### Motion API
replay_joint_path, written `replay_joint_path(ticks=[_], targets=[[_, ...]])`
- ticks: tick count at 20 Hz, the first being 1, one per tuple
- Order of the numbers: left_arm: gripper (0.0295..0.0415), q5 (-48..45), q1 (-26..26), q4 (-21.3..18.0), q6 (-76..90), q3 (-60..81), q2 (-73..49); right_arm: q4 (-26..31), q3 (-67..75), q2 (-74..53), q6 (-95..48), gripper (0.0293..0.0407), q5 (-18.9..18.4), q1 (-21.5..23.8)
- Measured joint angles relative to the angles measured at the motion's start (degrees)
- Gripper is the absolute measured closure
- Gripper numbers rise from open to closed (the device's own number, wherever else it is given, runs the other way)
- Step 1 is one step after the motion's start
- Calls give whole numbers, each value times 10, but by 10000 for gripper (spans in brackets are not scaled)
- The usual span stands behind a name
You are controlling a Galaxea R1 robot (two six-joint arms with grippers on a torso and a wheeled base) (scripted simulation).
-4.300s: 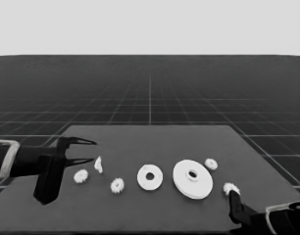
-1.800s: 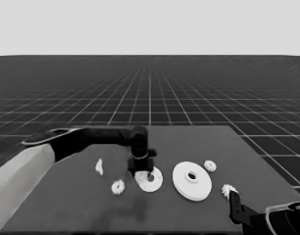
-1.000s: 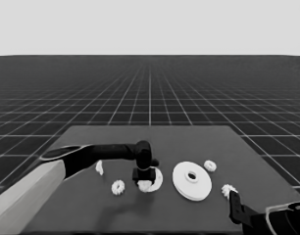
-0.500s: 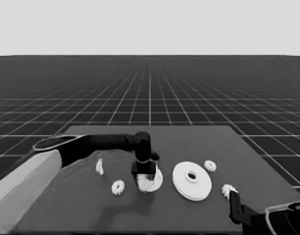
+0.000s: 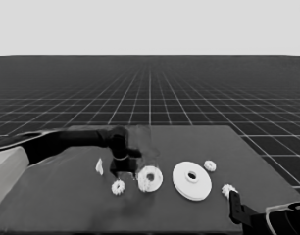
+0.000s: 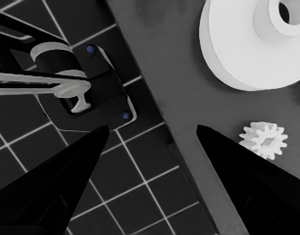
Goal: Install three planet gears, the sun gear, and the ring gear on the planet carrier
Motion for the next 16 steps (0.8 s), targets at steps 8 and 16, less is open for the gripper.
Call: replay_joint_path(ticks=[8, 16], targets=[[326, -9, 0, -1, 46, 25, -76, 0, 0, 0, 0, 315, 0, 0], [326, -50, 126, 119, 91, -51, -55, 0, 0, 0, 0, 315, 0, 0]])
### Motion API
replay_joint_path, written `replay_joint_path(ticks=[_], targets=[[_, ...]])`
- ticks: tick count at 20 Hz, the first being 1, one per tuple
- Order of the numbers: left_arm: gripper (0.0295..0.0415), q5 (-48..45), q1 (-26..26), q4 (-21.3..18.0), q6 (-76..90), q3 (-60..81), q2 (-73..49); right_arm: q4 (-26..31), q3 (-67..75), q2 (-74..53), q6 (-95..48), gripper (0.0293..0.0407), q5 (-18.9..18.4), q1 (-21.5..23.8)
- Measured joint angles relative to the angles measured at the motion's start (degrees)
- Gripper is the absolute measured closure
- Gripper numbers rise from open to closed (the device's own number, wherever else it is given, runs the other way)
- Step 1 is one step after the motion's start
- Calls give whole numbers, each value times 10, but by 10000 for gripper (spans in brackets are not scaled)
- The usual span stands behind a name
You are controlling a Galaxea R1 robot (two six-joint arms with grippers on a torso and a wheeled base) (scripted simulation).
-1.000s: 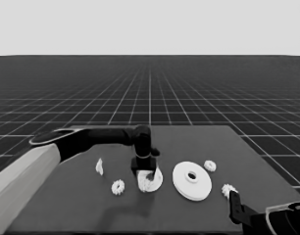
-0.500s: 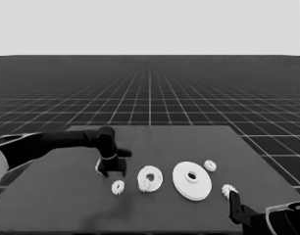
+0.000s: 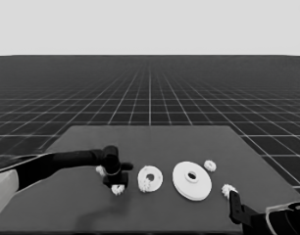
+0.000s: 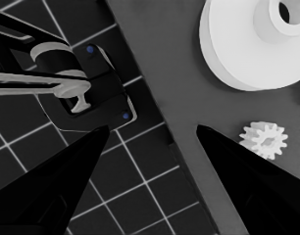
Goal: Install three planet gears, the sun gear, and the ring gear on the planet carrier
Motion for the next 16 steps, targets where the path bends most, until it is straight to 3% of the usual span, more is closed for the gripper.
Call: replay_joint_path(ticks=[2, 4, 12, 14, 16], targets=[[326, -1, 1, 1, 1, -1, 0, 0, 0, 0, 0, 315, 0, 0], [397, -1, 1, 1, 1, -1, 0, 0, 0, 0, 0, 315, 0, 0], [398, -1, 1, 2, 1, -1, 0, 0, 0, 0, 0, 315, 0, 0], [398, 32, -75, -72, -34, 62, -18, 0, 0, 0, 0, 315, 0, 0], [398, 38, -109, -103, -42, 73, -21, 0, 0, 0, 0, 315, 0, 0]])
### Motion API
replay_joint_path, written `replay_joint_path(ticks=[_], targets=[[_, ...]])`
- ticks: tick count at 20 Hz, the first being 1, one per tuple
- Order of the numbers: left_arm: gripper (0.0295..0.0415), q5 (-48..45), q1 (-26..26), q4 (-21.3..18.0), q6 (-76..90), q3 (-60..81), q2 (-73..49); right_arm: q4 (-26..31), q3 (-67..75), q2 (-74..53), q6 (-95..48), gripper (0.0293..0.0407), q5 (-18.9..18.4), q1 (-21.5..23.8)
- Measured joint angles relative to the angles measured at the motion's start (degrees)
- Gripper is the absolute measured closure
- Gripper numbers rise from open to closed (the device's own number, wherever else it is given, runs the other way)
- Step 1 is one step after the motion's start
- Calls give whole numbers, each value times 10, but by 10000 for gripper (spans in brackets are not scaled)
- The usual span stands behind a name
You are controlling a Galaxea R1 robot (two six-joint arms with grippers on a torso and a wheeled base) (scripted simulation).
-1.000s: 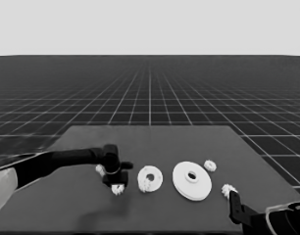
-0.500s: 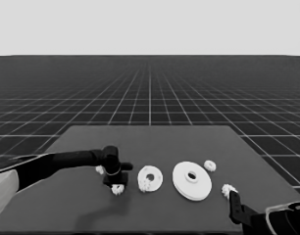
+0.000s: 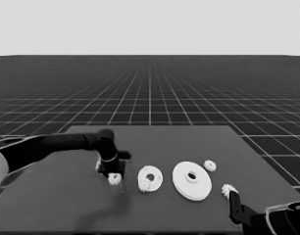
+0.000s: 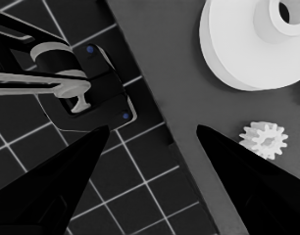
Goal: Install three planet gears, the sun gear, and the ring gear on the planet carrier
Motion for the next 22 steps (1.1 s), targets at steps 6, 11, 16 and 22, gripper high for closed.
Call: replay_joint_path(ticks=[6, 11, 16, 22], targets=[[398, 2, -16, -16, -2, 3, -1, 0, 0, 0, 0, 315, 0, 0], [398, -11, -38, -43, 103, -368, 266, 0, 0, 0, 0, 315, 0, 0], [398, -14, -38, -45, 124, -414, 289, 0, 0, 0, 0, 315, 0, 0], [398, -55, 41, 23, 162, -484, 313, 0, 0, 0, 0, 315, 0, 0]])
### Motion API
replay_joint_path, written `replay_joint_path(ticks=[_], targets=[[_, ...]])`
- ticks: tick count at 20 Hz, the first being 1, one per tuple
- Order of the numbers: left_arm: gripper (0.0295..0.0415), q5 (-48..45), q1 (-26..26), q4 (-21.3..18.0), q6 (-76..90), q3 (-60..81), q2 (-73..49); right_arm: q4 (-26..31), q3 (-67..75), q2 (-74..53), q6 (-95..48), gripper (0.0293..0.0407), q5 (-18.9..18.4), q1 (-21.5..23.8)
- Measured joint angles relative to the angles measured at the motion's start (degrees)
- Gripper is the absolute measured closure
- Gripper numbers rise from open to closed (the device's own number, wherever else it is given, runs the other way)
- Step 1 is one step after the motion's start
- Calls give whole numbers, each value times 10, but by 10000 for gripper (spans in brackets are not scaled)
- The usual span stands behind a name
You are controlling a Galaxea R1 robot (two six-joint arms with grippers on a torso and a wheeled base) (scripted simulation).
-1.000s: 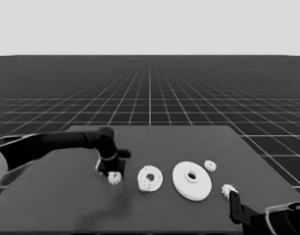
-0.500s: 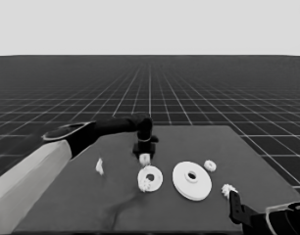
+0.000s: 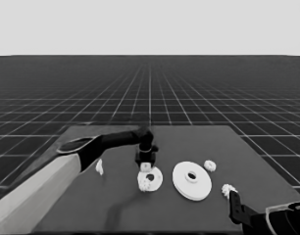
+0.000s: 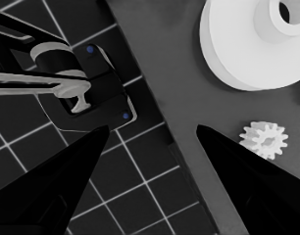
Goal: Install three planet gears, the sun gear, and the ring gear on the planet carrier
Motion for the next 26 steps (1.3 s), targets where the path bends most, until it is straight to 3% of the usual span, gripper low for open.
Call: replay_joint_path(ticks=[4, 6, 7, 14, 17, 24, 25, 26], targets=[[398, -2, 3, 2, 2, -4, 1, 0, 0, 0, 0, 315, 0, 0], [339, -2, 3, 2, 2, -4, 1, 0, 0, 0, 0, 315, 0, 0], [330, -2, 3, 3, 2, -4, 1, 0, 0, 0, 0, 315, 0, 0], [326, -2, 3, 3, 2, -4, 1, 0, 0, 0, 0, 315, 0, 0], [326, 34, -61, -52, -33, 61, -20, 0, 0, 0, 0, 315, 0, 0], [326, 40, -78, -68, -36, 66, -22, 0, 0, 0, 0, 315, 0, 0], [302, -152, -123, -29, 239, 331, -174, 0, 0, 0, 0, 315, 0, 0], [296, -270, -180, -6, 485, 567, -396, 0, 0, 0, 0, 315, 0, 0]])
